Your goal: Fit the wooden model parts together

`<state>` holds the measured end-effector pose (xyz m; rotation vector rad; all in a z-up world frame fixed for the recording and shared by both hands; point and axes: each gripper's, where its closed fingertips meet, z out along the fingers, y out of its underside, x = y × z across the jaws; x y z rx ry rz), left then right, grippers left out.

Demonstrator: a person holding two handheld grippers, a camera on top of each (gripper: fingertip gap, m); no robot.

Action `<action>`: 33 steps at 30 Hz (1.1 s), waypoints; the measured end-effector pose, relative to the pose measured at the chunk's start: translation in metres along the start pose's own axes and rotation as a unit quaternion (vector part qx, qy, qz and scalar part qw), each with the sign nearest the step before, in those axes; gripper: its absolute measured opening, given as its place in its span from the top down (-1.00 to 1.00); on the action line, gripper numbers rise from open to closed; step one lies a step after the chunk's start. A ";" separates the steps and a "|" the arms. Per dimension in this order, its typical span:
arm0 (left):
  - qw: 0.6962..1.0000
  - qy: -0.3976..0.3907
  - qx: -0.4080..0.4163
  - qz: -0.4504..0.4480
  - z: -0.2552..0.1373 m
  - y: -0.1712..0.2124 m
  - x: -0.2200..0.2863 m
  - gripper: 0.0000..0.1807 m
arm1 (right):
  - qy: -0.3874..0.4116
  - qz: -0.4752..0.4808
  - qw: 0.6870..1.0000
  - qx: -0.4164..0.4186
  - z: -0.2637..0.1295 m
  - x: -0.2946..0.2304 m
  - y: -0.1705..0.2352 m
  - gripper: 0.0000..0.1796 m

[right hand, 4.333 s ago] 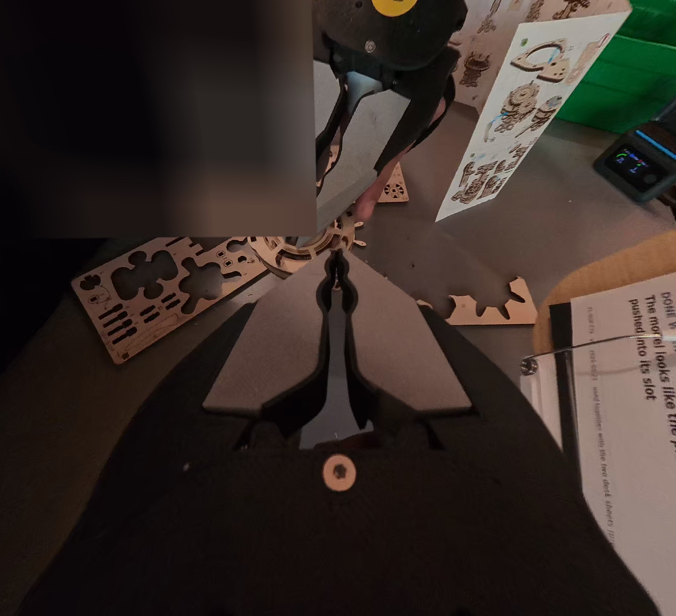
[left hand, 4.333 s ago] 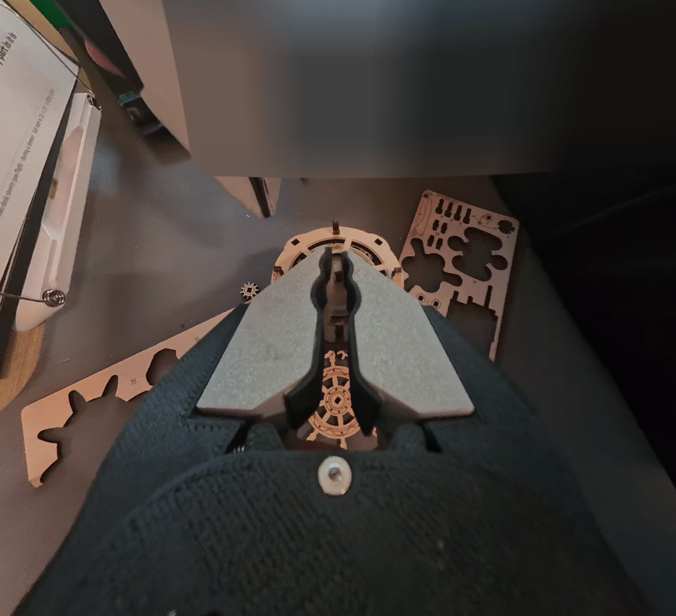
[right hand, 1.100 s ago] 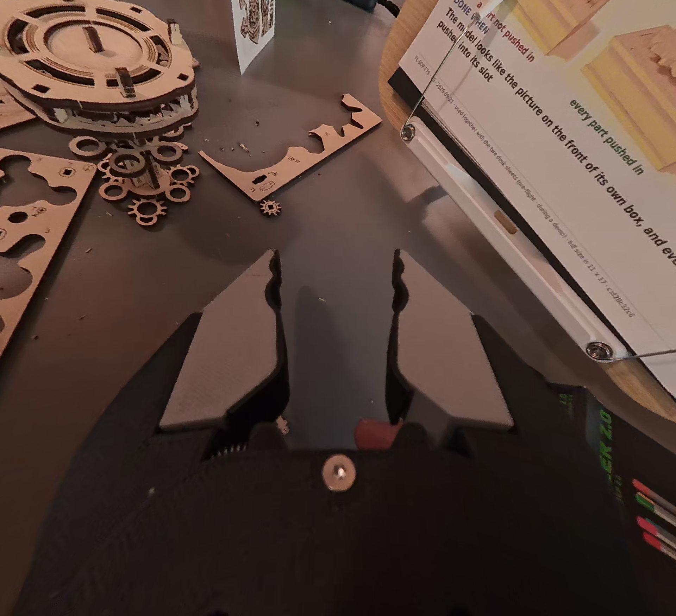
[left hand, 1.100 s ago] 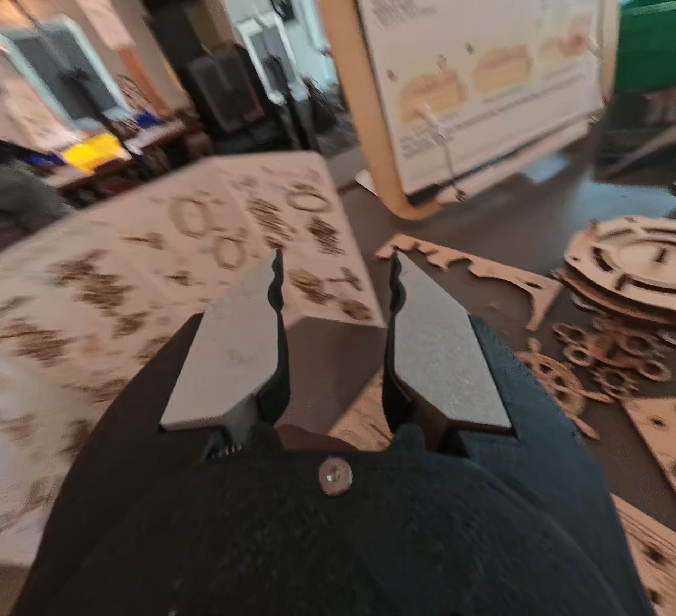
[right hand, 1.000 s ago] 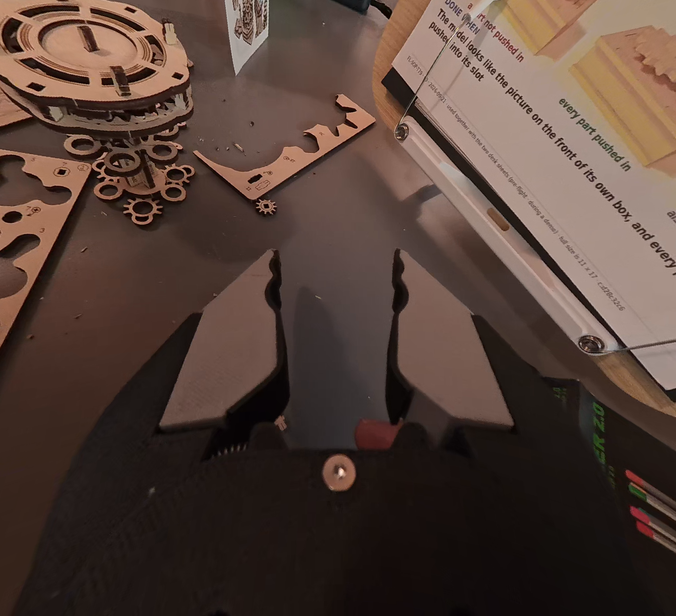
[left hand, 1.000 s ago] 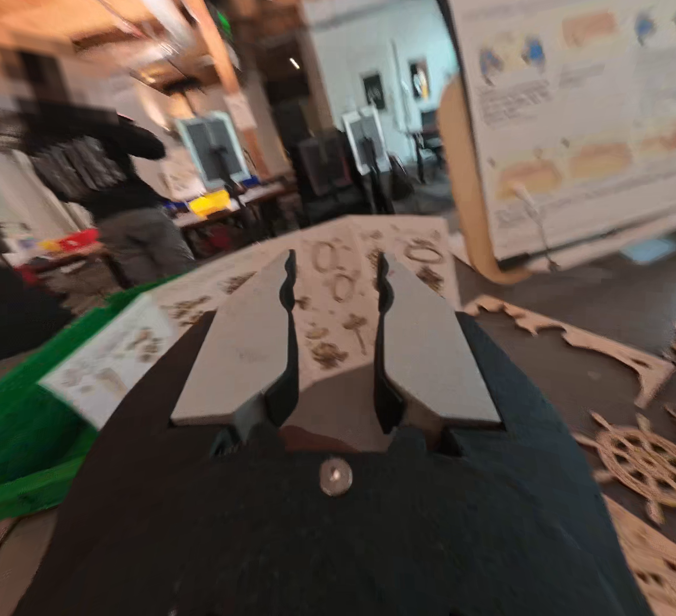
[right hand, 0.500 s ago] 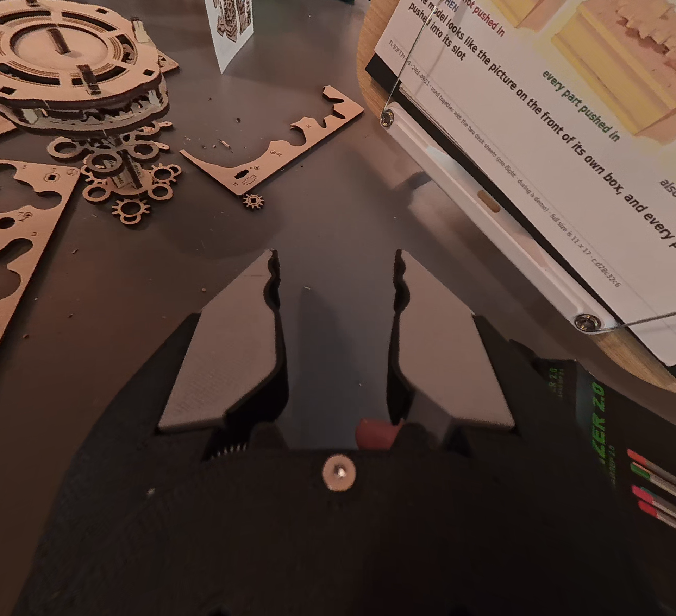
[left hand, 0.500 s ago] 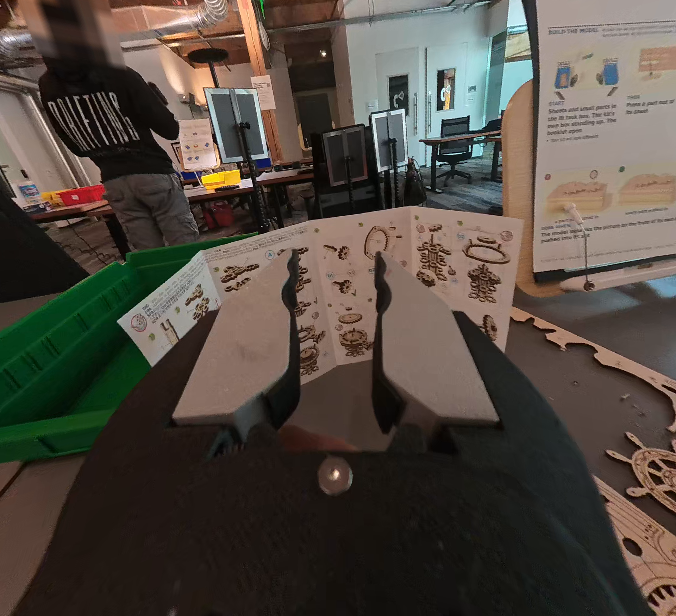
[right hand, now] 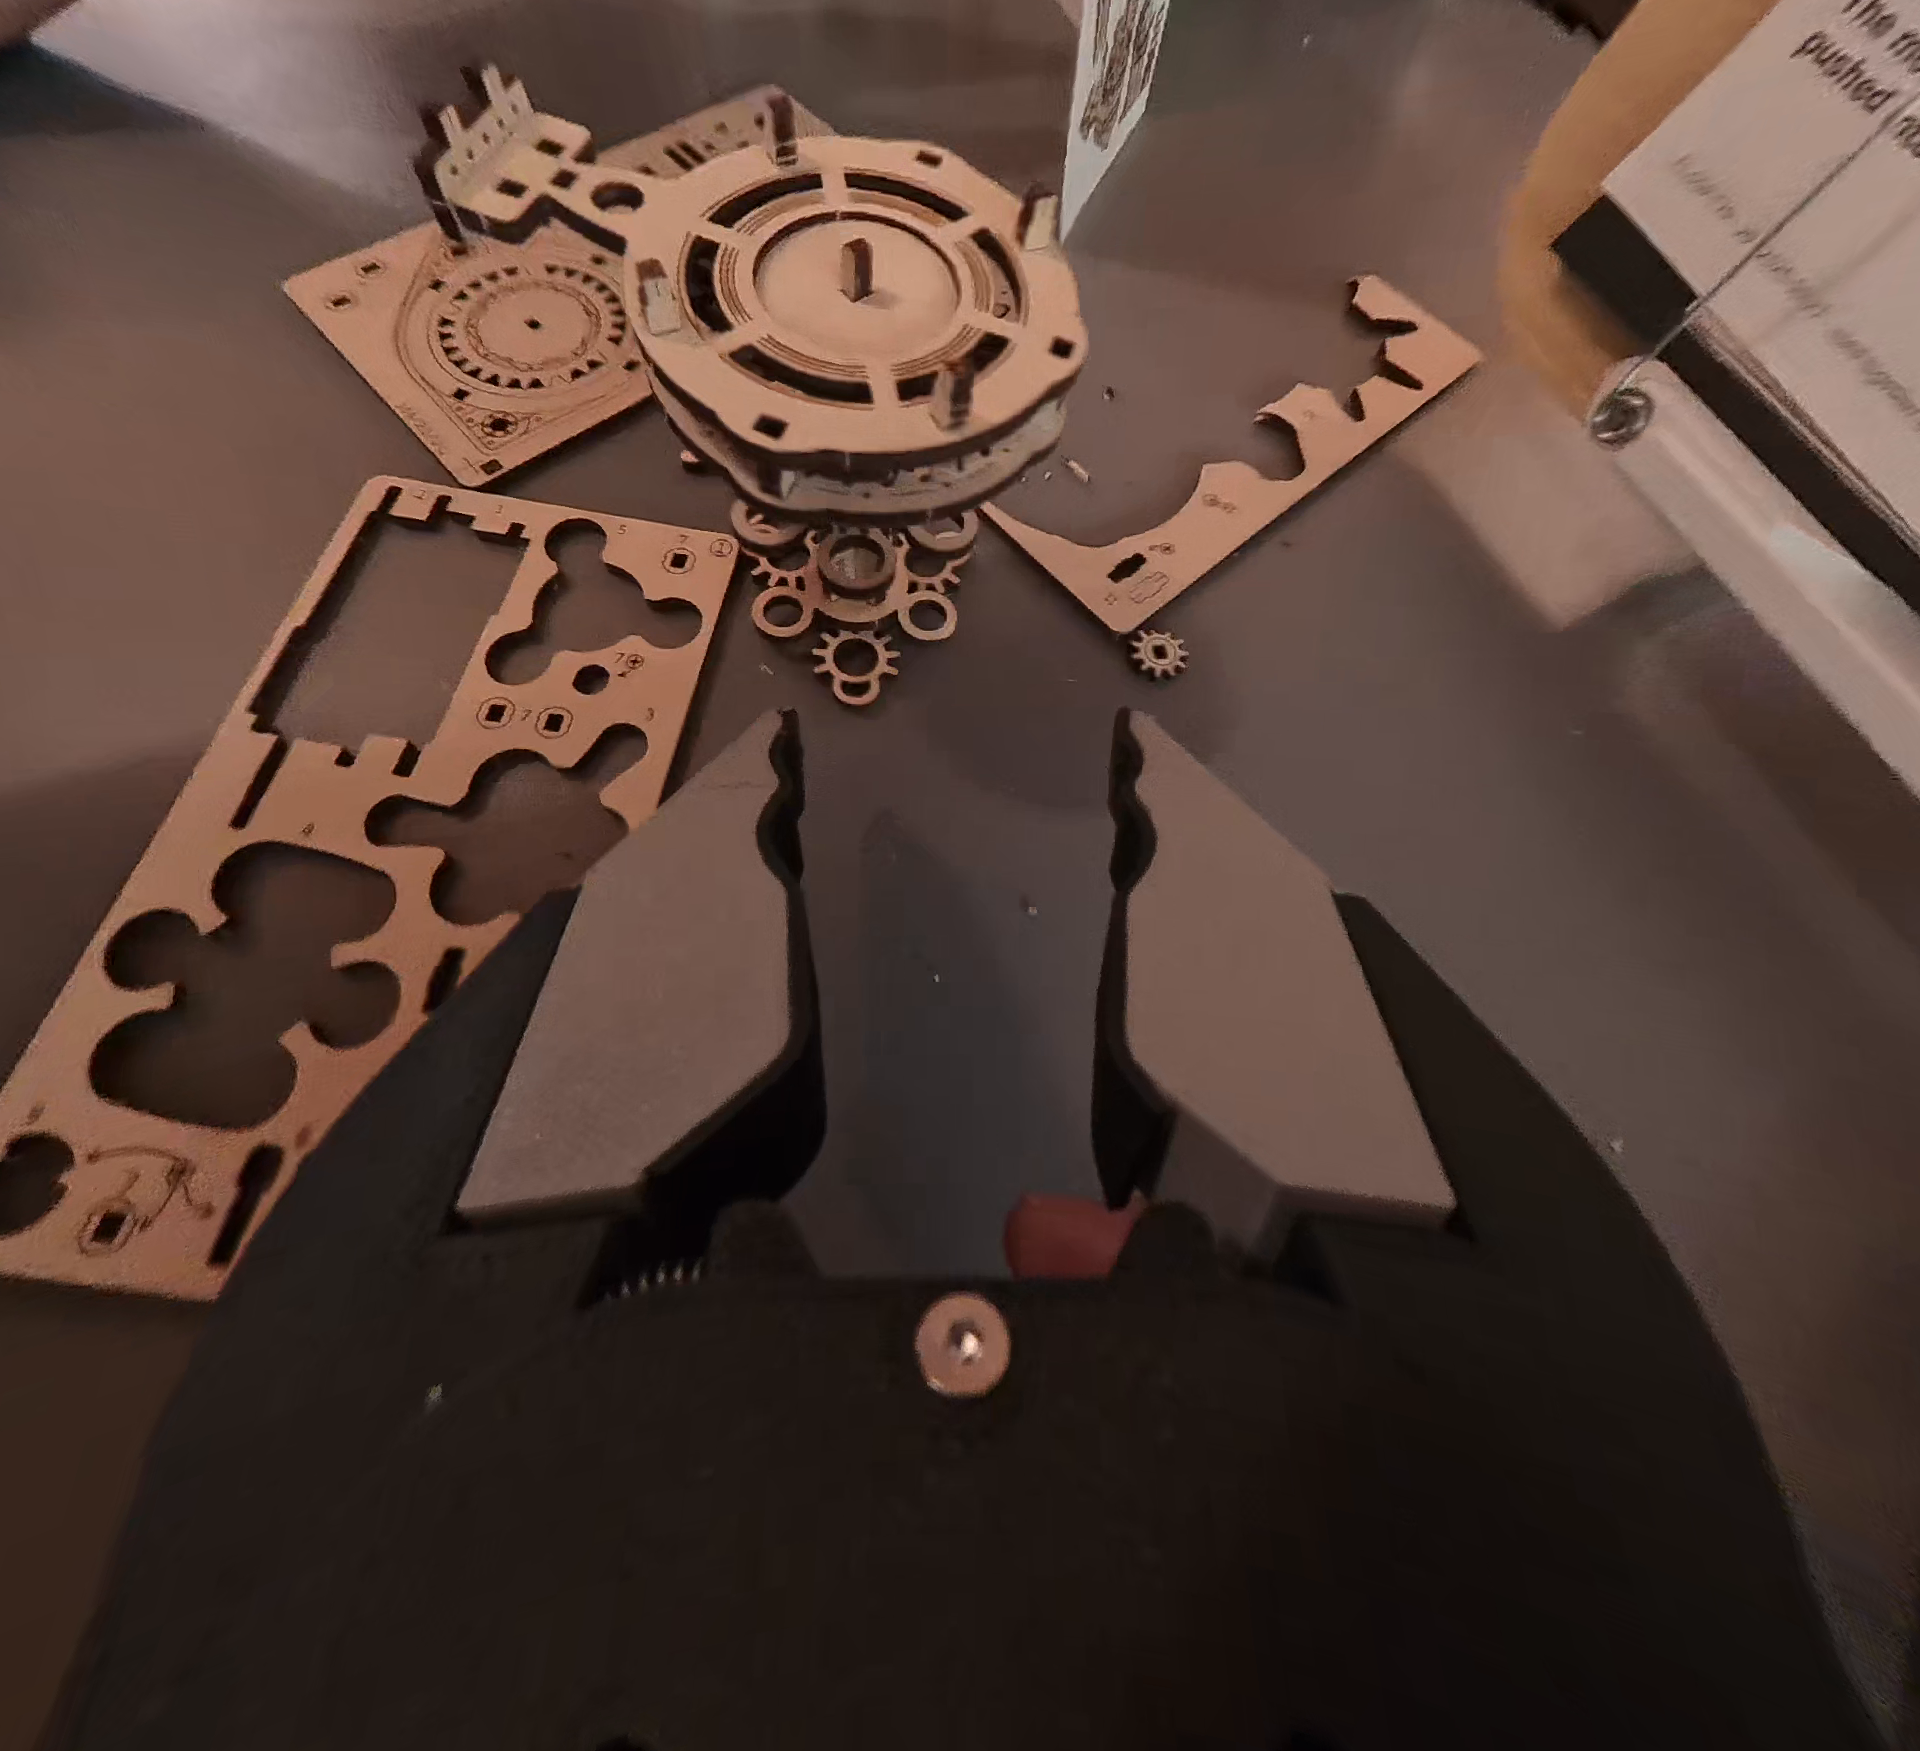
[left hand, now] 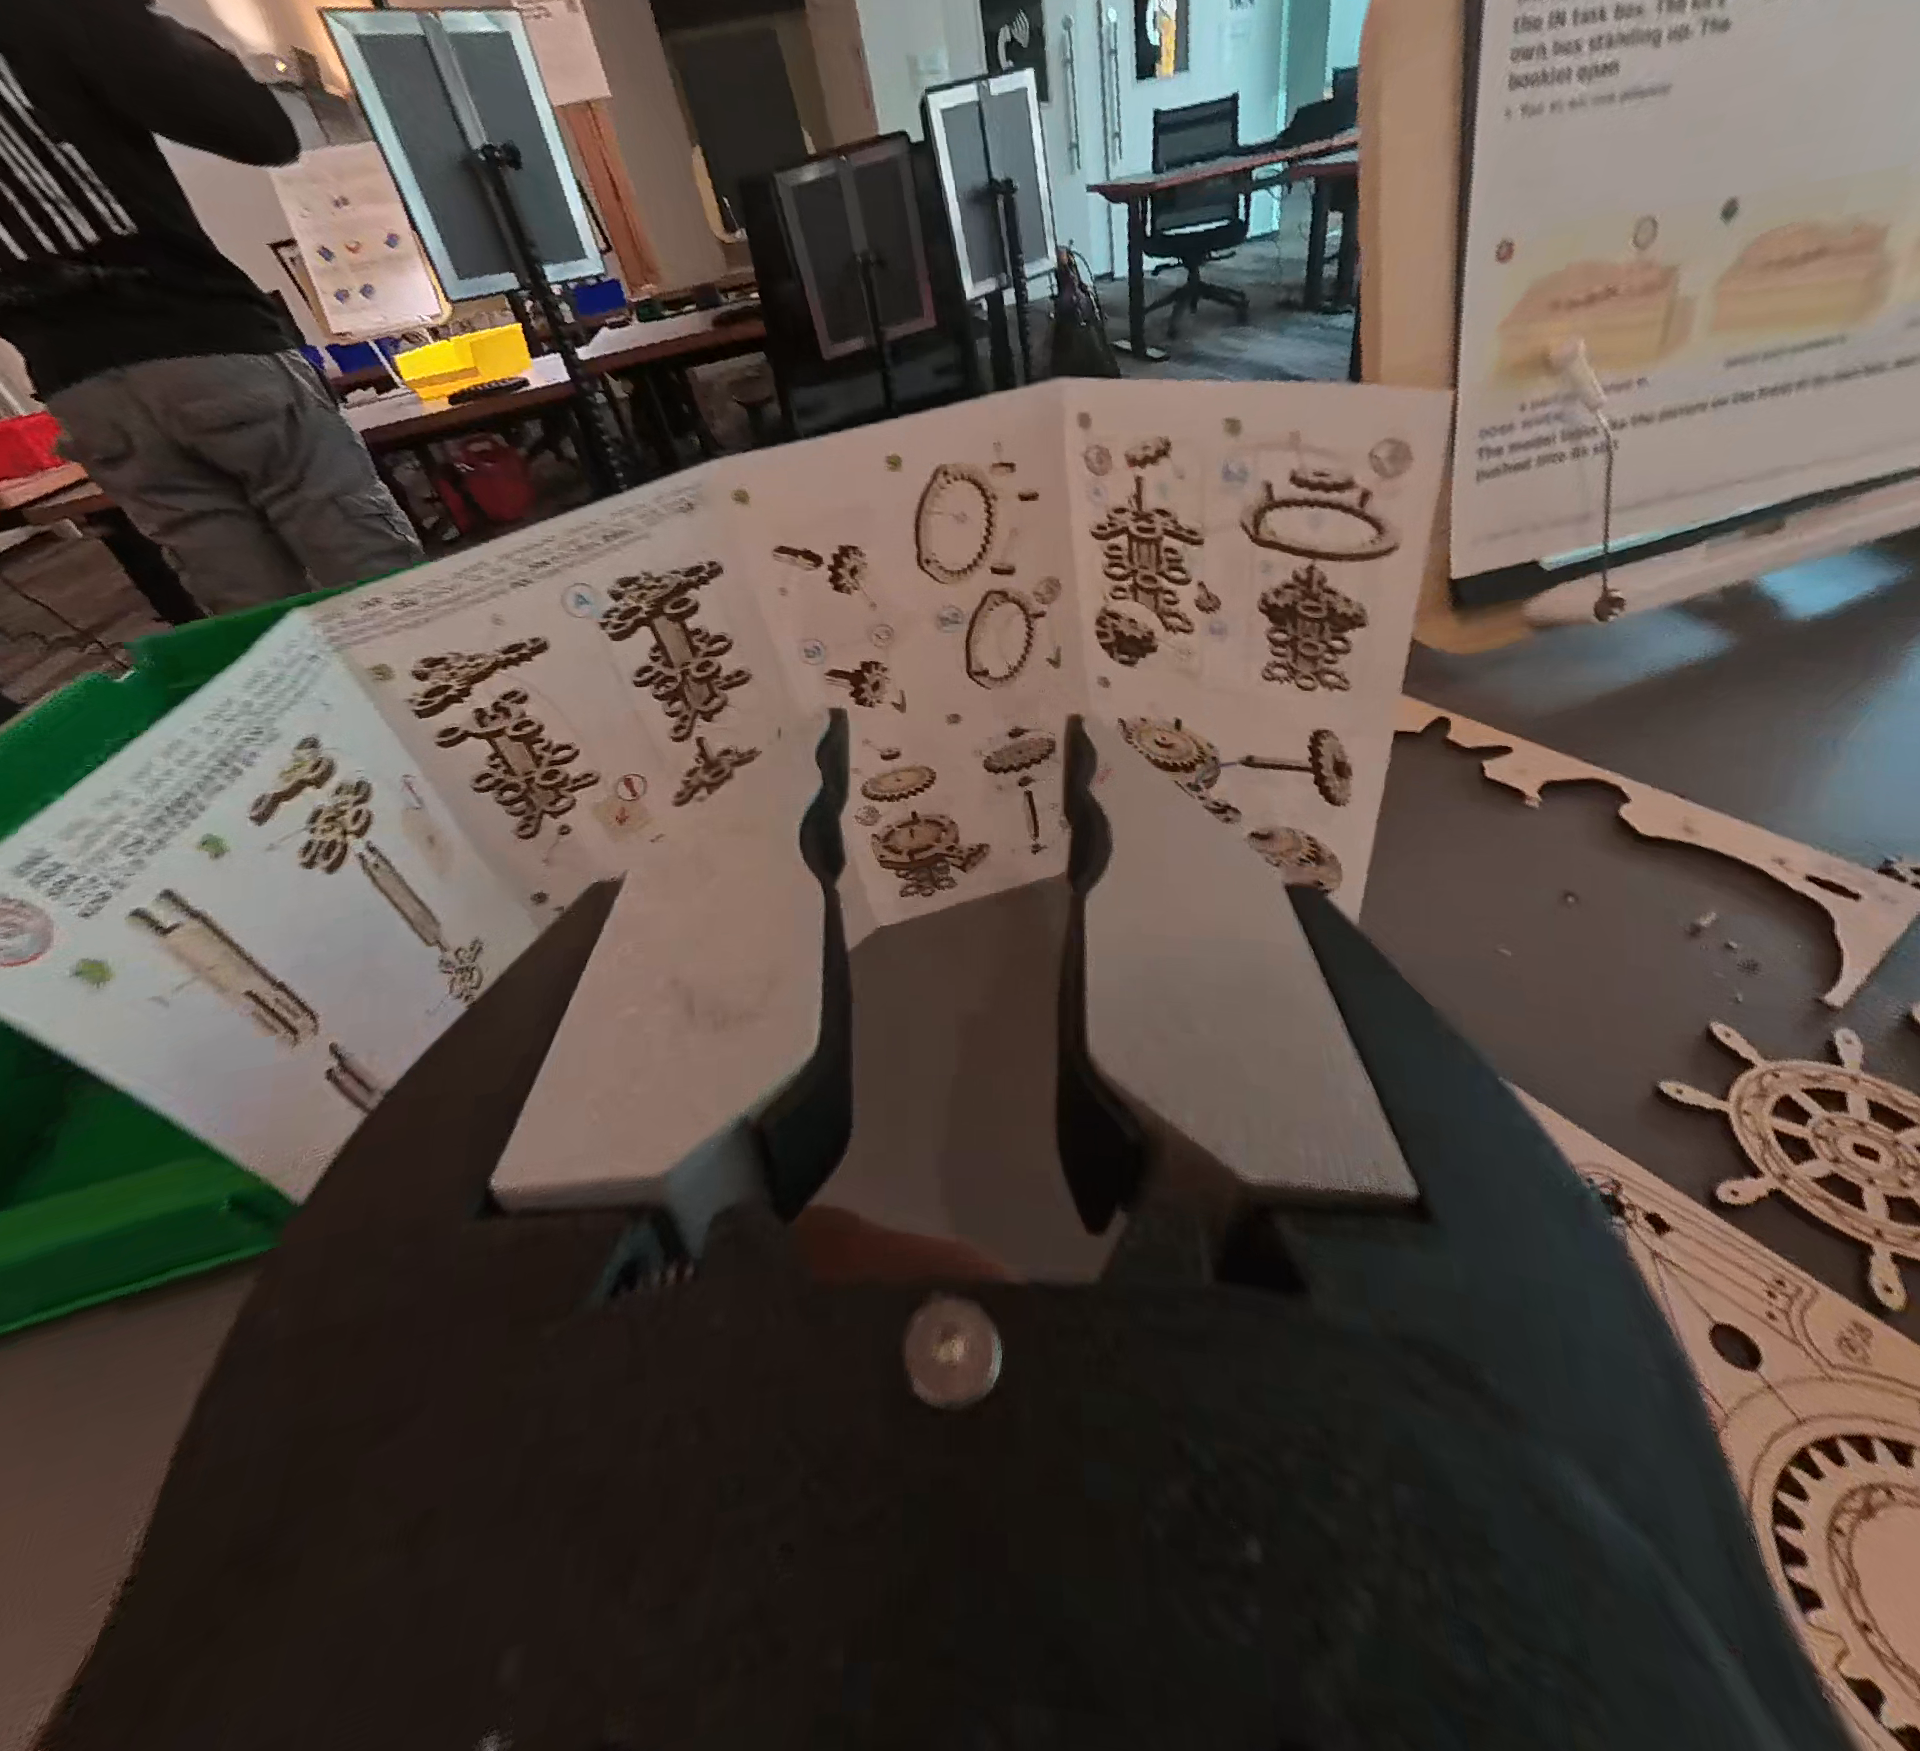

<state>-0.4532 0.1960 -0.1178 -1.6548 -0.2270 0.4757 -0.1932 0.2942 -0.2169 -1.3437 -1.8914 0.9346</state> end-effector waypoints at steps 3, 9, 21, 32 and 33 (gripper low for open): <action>1.000 0.008 -0.007 0.008 0.003 0.005 0.005 0.57 | -0.007 -0.013 1.000 -0.022 0.016 -0.011 -0.002 0.35; 1.000 0.009 -0.019 0.007 0.006 0.010 0.005 0.58 | -0.027 -0.023 0.998 -0.057 0.038 -0.022 -0.002 0.30; 0.999 0.025 -0.022 0.016 0.007 0.010 0.014 0.57 | 0.026 -0.022 0.997 -0.076 0.040 0.026 0.007 0.36; 0.999 0.031 -0.030 0.029 0.009 0.015 0.018 0.57 | 0.086 -0.016 0.995 -0.048 0.005 0.065 0.016 0.38; 0.998 0.031 -0.032 0.033 0.010 0.016 0.019 0.57 | 0.094 -0.010 0.995 -0.041 0.001 0.069 0.017 0.38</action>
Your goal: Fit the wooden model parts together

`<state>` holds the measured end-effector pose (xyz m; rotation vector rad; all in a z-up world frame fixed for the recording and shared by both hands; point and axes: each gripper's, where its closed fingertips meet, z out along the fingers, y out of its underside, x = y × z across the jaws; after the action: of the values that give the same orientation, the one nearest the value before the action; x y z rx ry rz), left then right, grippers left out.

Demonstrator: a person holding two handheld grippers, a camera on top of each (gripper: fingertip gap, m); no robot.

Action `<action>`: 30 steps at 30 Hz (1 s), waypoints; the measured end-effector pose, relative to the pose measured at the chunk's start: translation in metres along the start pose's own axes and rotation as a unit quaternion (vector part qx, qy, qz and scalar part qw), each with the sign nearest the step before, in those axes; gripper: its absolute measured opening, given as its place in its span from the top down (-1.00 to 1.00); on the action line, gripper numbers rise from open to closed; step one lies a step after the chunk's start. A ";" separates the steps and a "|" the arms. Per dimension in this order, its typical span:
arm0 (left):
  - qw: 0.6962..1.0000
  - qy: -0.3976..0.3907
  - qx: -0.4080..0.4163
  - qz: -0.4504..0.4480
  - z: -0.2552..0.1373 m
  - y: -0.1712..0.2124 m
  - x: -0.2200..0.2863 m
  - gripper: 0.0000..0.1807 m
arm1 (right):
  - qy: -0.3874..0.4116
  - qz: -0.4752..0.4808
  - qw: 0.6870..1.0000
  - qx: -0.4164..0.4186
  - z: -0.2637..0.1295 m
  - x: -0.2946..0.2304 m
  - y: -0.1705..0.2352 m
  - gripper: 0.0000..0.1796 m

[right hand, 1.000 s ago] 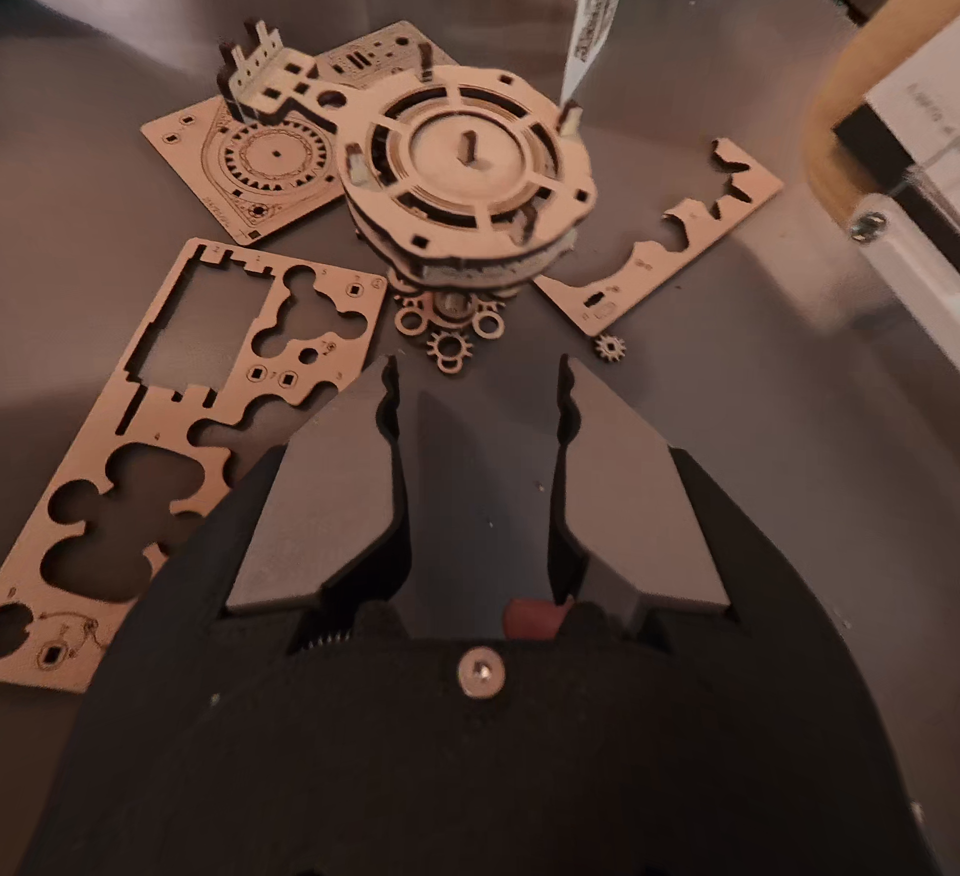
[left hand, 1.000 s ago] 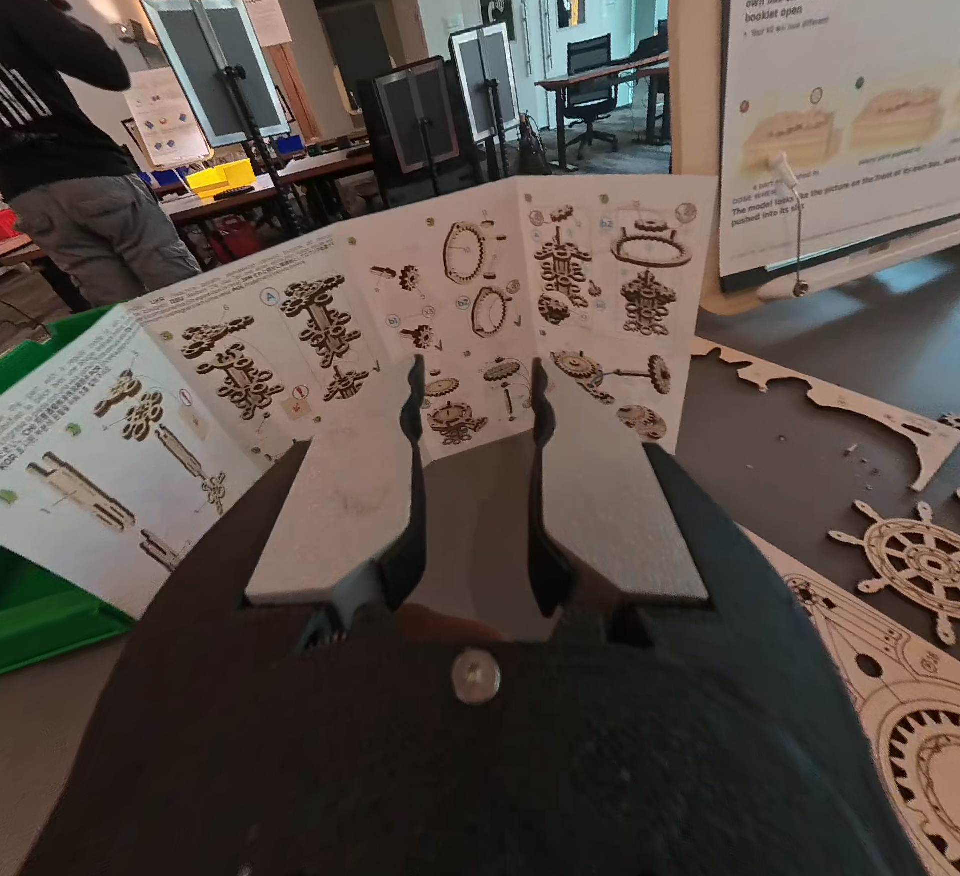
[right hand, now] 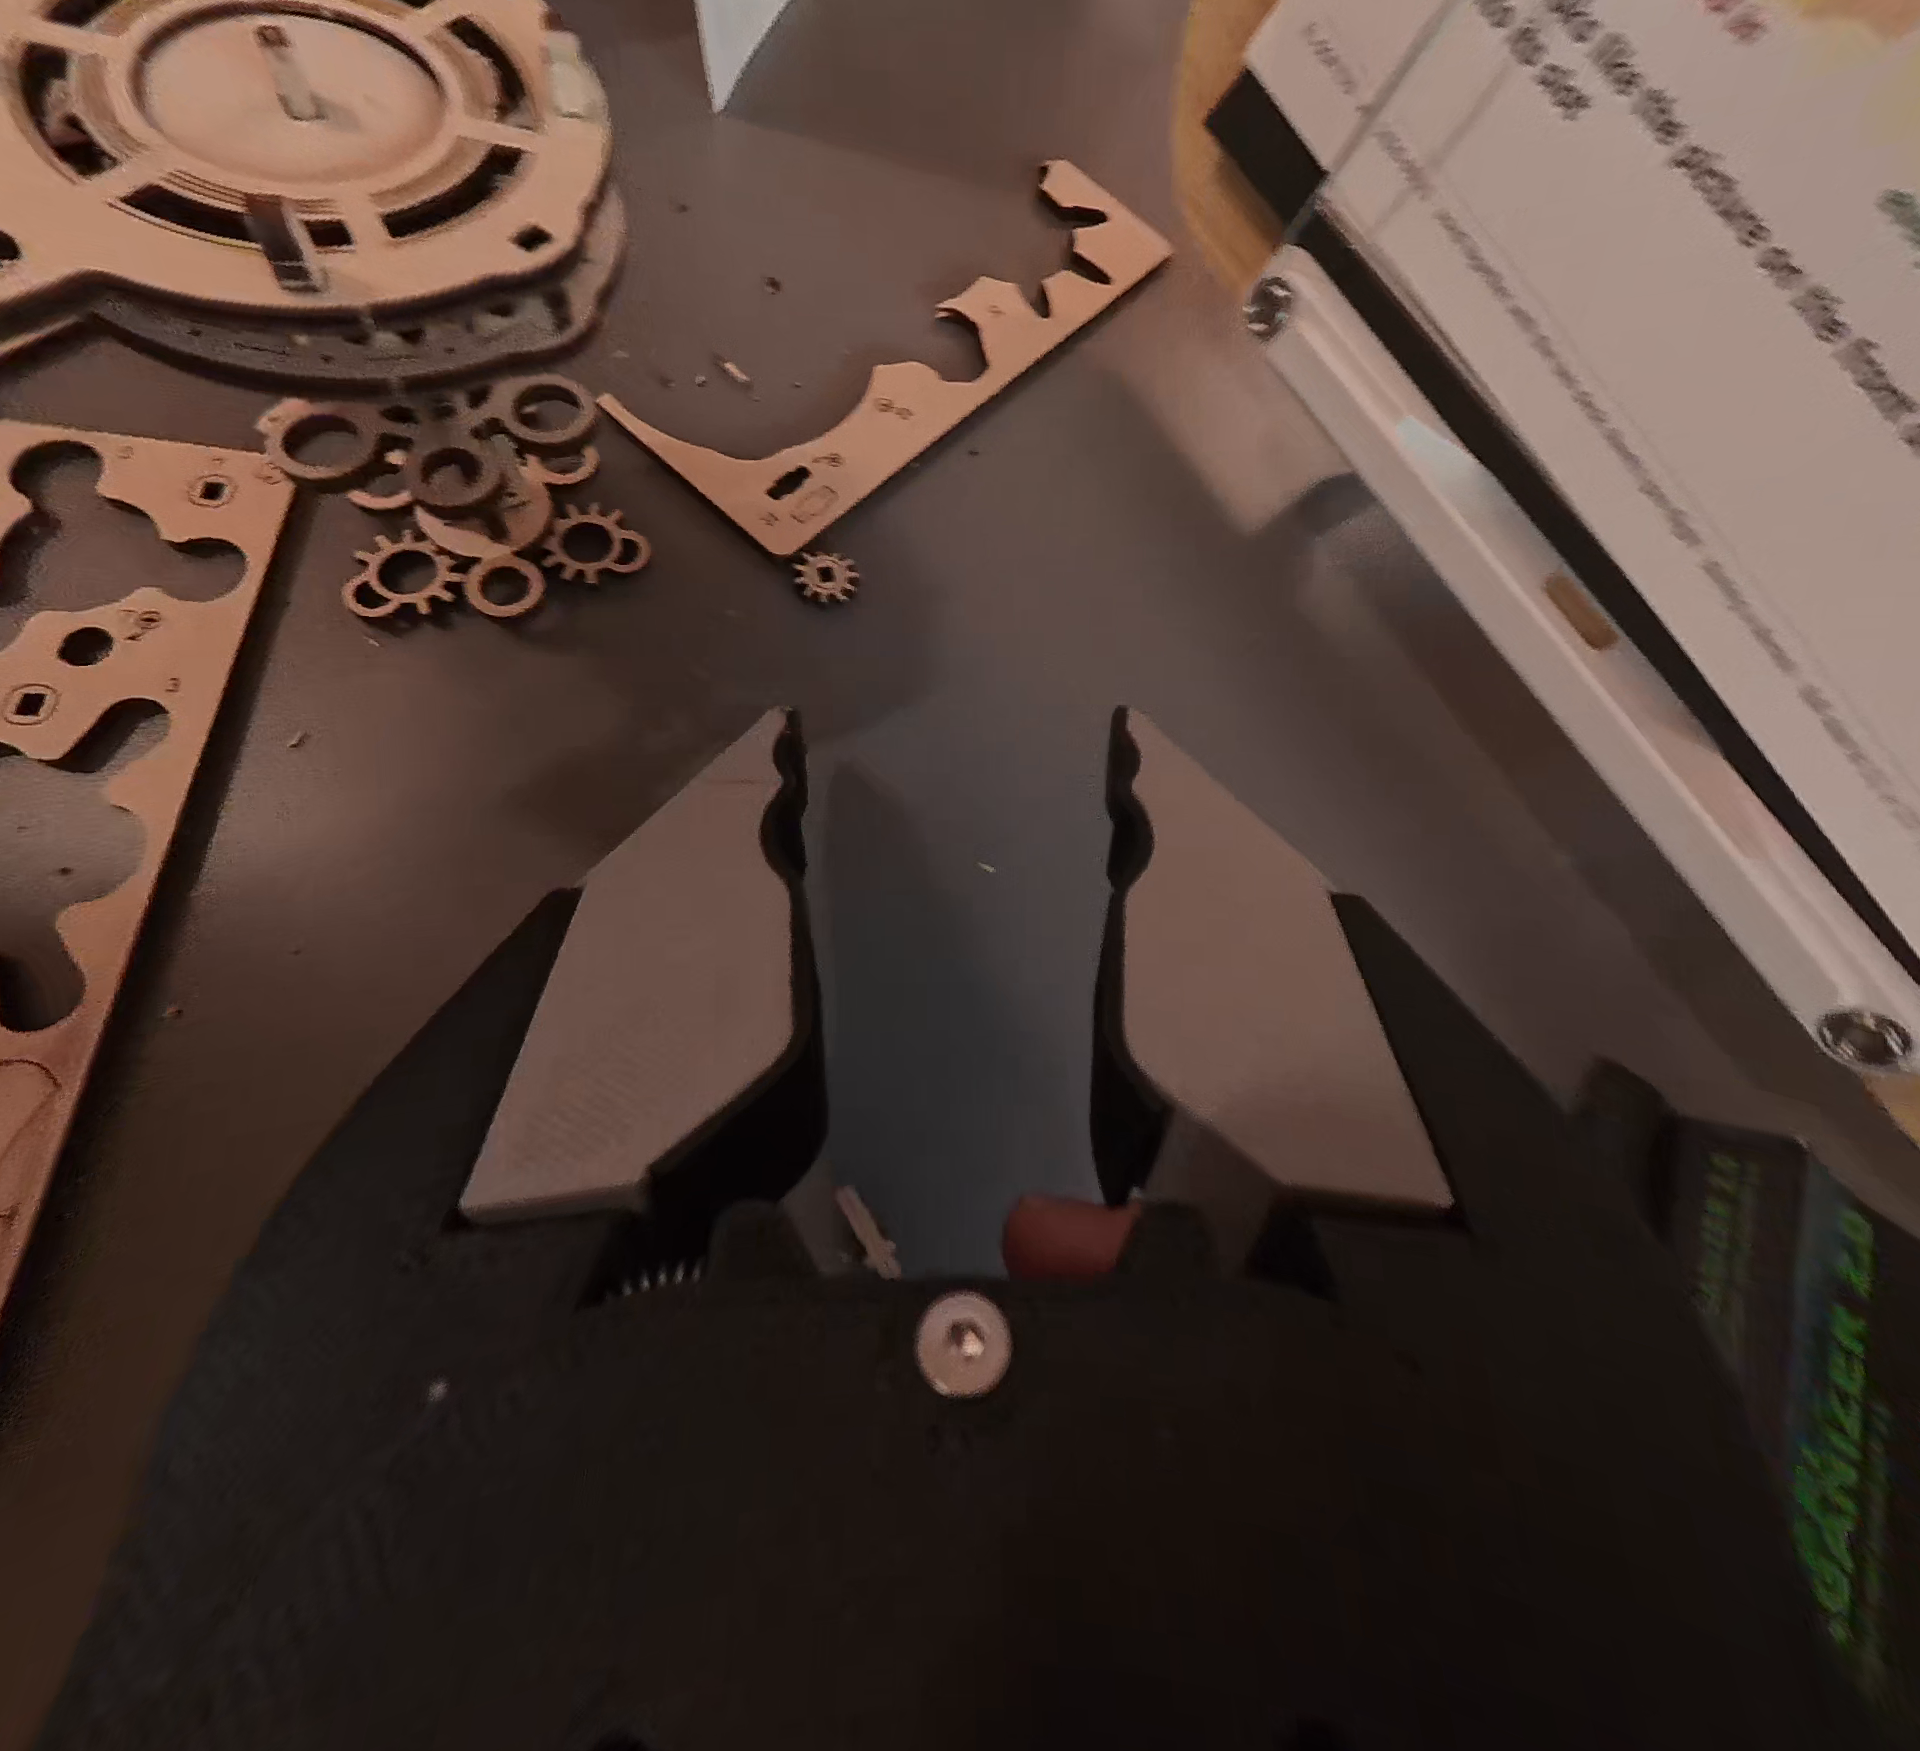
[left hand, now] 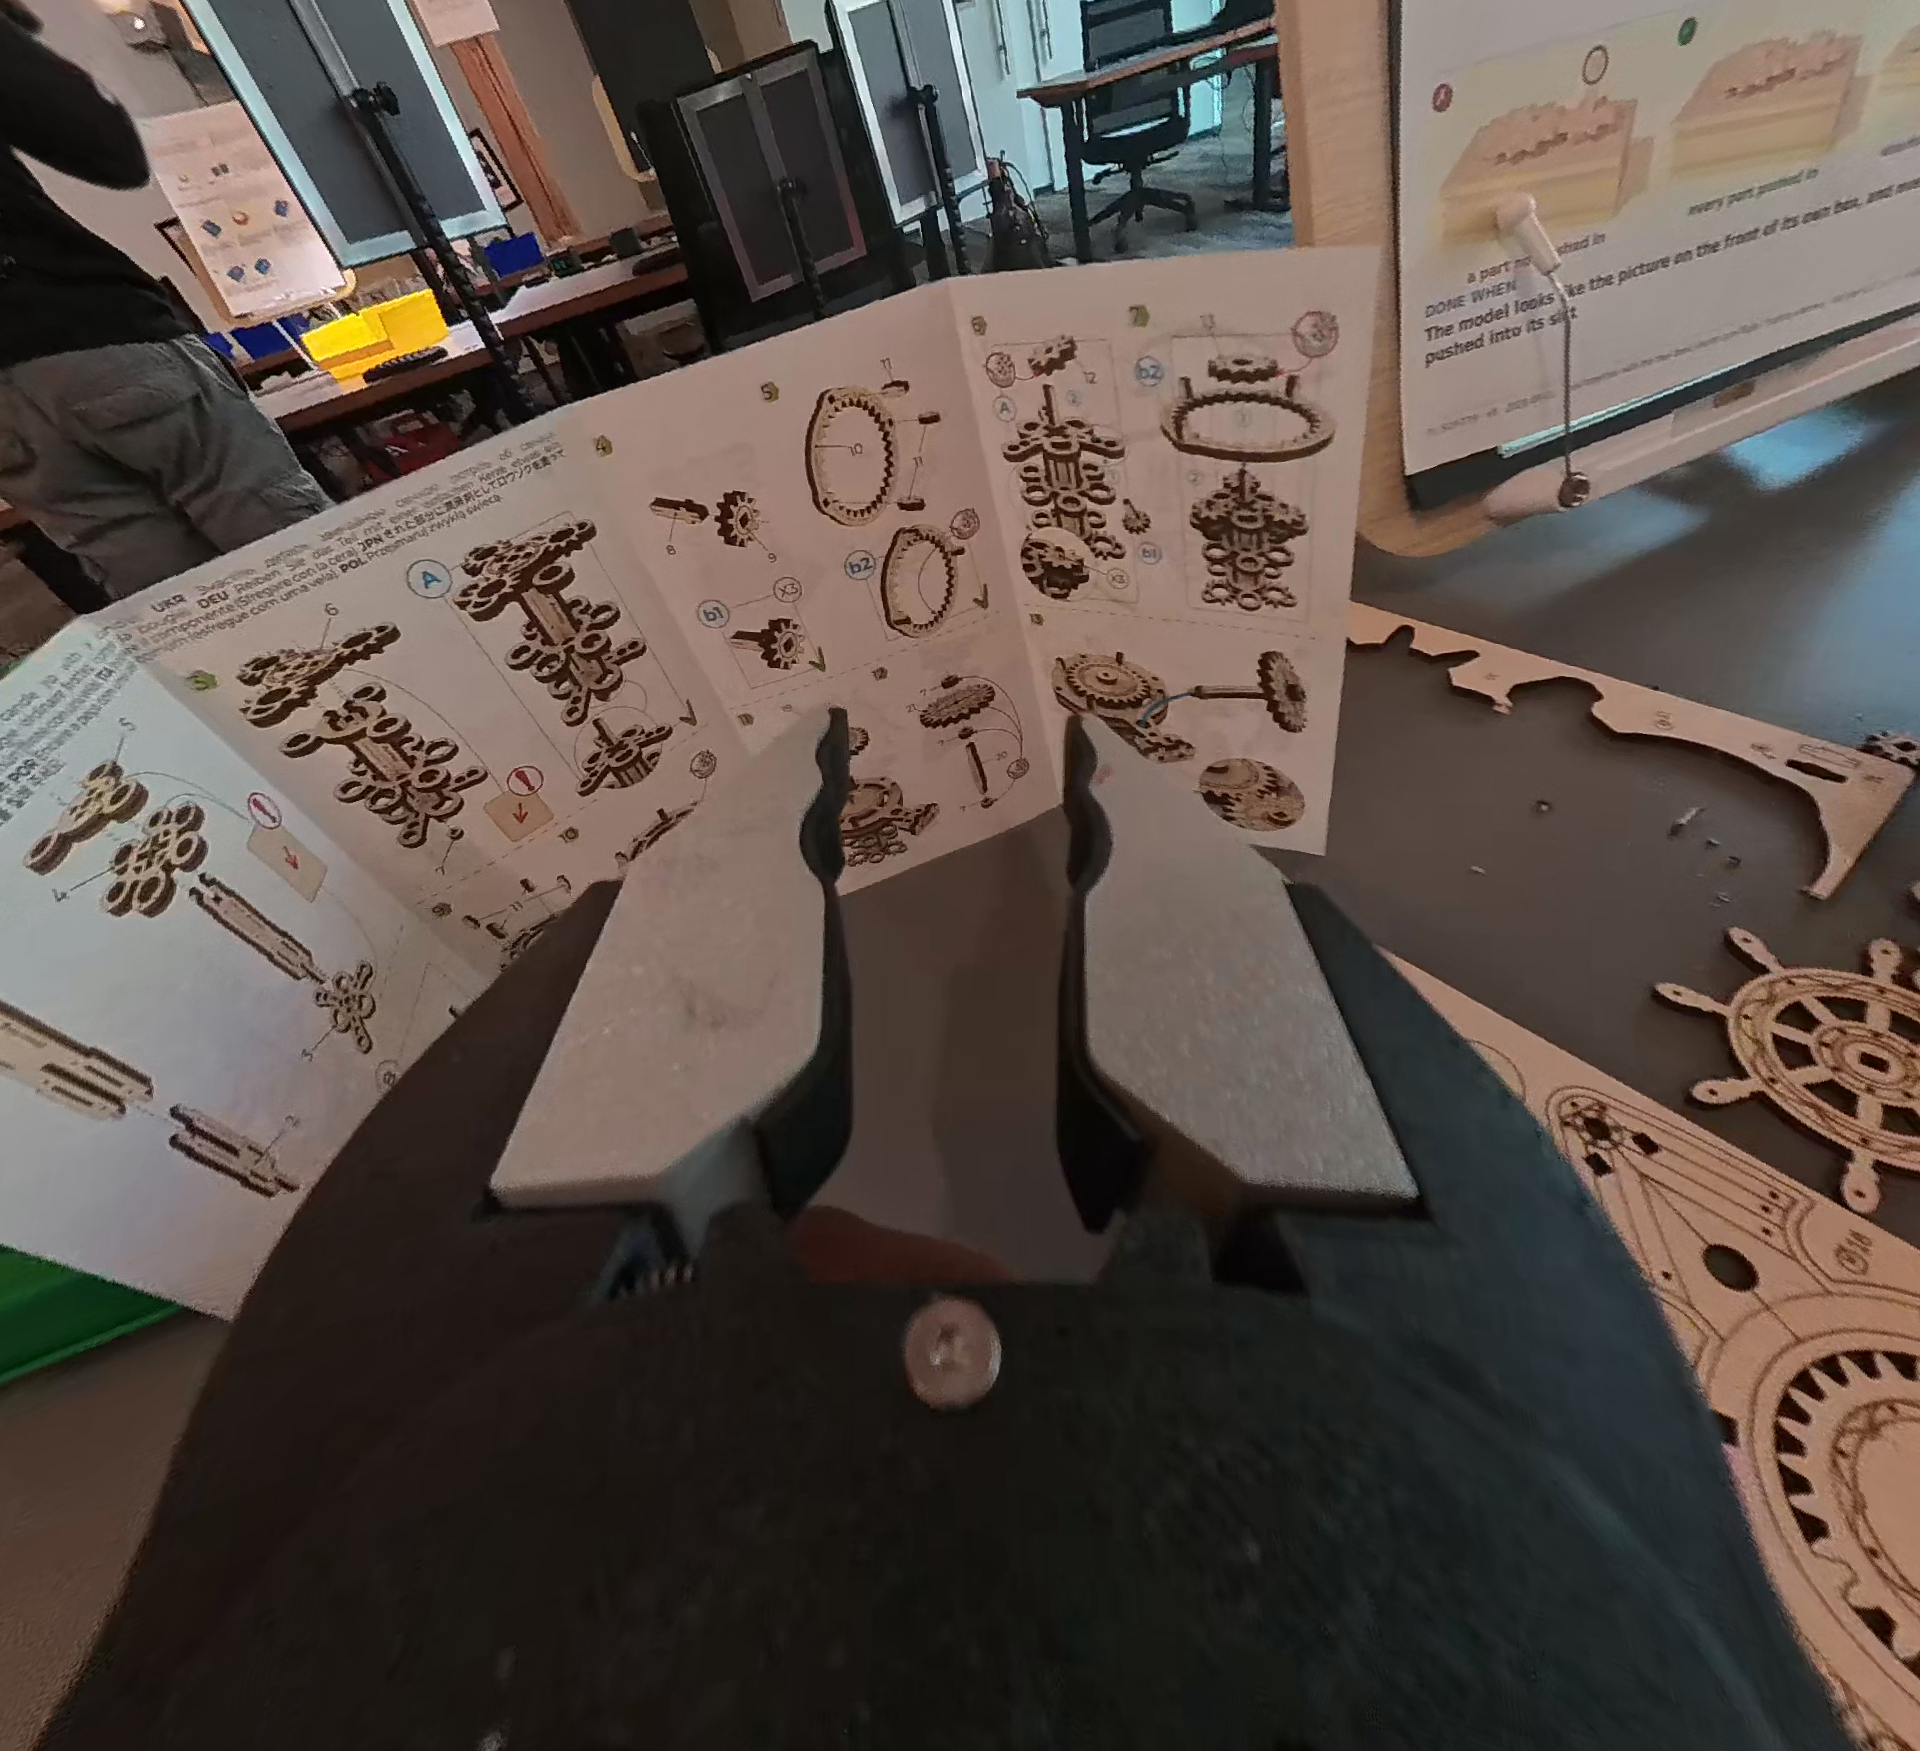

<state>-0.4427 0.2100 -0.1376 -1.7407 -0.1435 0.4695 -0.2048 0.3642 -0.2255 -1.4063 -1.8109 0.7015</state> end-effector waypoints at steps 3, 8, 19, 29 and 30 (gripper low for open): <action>1.000 0.004 0.001 0.011 0.000 0.000 0.004 0.57 | 0.018 0.027 0.999 0.022 -0.009 0.014 0.001 0.38; 1.000 0.015 0.010 0.001 -0.001 -0.004 0.007 0.55 | 0.055 0.073 0.993 0.074 -0.022 0.036 -0.008 0.37; 0.994 0.076 0.072 -0.041 -0.024 -0.042 -0.005 0.50 | 0.082 0.099 0.987 0.093 -0.029 0.060 -0.004 0.35; 0.987 0.148 0.049 0.038 -0.045 -0.011 -0.013 0.55 | 0.075 0.077 0.992 0.060 -0.028 0.063 0.011 0.34; 0.988 0.142 0.033 0.049 -0.044 -0.007 -0.016 0.56 | 0.071 0.084 0.992 0.059 -0.027 0.063 0.012 0.34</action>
<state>-0.4389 0.1664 -0.1204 -1.7347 0.1601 0.2901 -0.1848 0.4275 -0.2054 -1.5006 -1.5304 0.7620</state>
